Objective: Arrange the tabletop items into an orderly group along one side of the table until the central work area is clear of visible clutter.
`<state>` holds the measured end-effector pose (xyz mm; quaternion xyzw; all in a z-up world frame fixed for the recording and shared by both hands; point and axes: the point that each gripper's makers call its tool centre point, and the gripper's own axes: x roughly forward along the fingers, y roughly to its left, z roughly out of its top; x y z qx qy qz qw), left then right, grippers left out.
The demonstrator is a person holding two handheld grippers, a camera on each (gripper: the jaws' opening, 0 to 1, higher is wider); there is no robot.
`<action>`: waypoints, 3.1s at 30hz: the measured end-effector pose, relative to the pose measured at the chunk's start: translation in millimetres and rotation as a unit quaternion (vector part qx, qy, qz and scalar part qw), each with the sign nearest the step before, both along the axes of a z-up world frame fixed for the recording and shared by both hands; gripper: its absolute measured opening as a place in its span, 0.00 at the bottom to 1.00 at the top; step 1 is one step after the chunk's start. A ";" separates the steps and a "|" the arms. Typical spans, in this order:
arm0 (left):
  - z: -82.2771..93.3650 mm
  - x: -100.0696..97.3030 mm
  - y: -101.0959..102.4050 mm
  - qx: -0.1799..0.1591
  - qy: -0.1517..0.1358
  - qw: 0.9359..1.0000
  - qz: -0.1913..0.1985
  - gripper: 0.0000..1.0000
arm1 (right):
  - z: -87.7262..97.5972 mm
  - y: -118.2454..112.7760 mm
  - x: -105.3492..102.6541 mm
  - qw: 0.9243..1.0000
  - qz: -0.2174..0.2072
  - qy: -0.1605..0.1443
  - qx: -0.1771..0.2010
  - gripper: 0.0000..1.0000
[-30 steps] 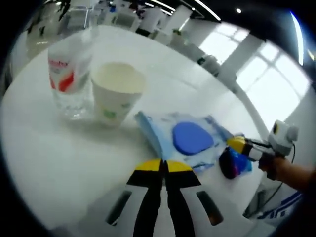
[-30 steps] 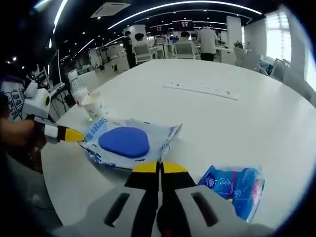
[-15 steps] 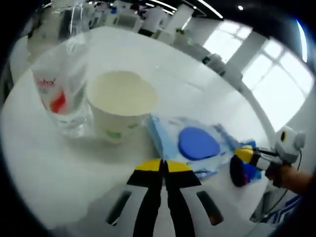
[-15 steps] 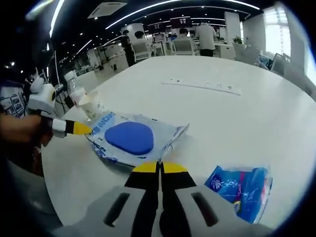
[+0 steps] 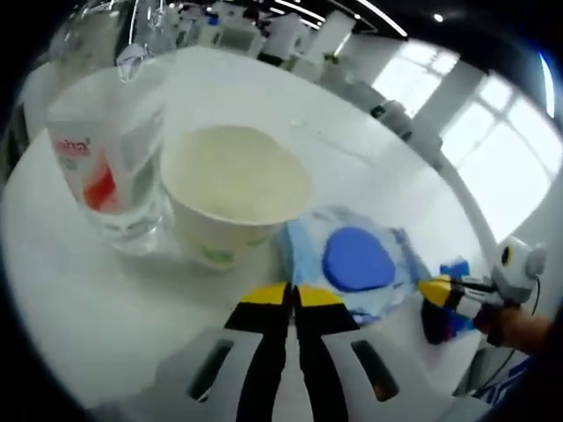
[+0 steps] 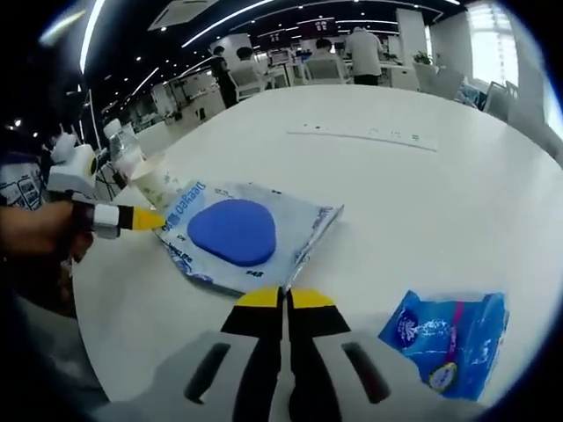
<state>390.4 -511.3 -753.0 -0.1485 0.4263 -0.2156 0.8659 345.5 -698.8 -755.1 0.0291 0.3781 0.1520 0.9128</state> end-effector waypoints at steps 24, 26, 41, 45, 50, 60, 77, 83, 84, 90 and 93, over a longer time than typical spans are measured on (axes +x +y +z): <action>-2.6 1.6 -0.8 -0.003 -0.008 1.000 0.008 0.02 | -5.8 -0.8 -5.3 1.000 0.003 0.008 -0.006 0.02; -2.7 1.0 -0.2 -0.002 -0.010 1.000 0.008 0.04 | -6.9 -0.8 -6.5 1.000 0.006 0.011 -0.009 0.04; 2.5 -13.8 8.8 0.012 -0.027 1.000 -0.004 0.27 | 0.5 -3.6 -14.6 1.000 0.003 -0.003 -0.016 0.30; 10.0 -21.0 10.2 0.013 -0.039 0.999 -0.011 0.31 | 6.3 -1.9 -17.0 1.000 0.003 -0.010 -0.015 0.33; 21.1 -32.4 11.1 0.017 -0.060 0.998 -0.028 0.37 | 14.8 2.1 -22.8 1.000 0.005 -0.022 -0.017 0.38; 42.5 -54.7 12.1 0.029 -0.106 0.992 -0.066 0.45 | 36.2 9.1 -35.0 0.999 0.011 -0.046 -0.016 0.47; 94.5 -97.7 28.1 0.041 -0.188 0.974 -0.119 0.60 | 67.5 3.6 -73.7 0.997 -0.010 -0.075 -0.023 0.66; 108.4 -112.6 30.2 0.046 -0.211 0.966 -0.143 0.67 | 78.6 -1.8 -87.7 0.996 -0.019 -0.089 -0.024 0.70; 111.5 -116.3 31.5 0.047 -0.215 0.964 -0.148 0.68 | 79.5 -3.6 -90.1 0.996 -0.021 -0.089 -0.024 0.71; 124.8 -129.8 41.0 0.052 -0.231 0.958 -0.162 0.75 | 84.9 -12.3 -100.9 0.995 -0.031 -0.093 -0.027 0.77; 132.1 -136.7 45.2 0.054 -0.239 0.956 -0.164 0.80 | 87.4 -16.6 -105.1 0.994 -0.037 -0.096 -0.027 0.81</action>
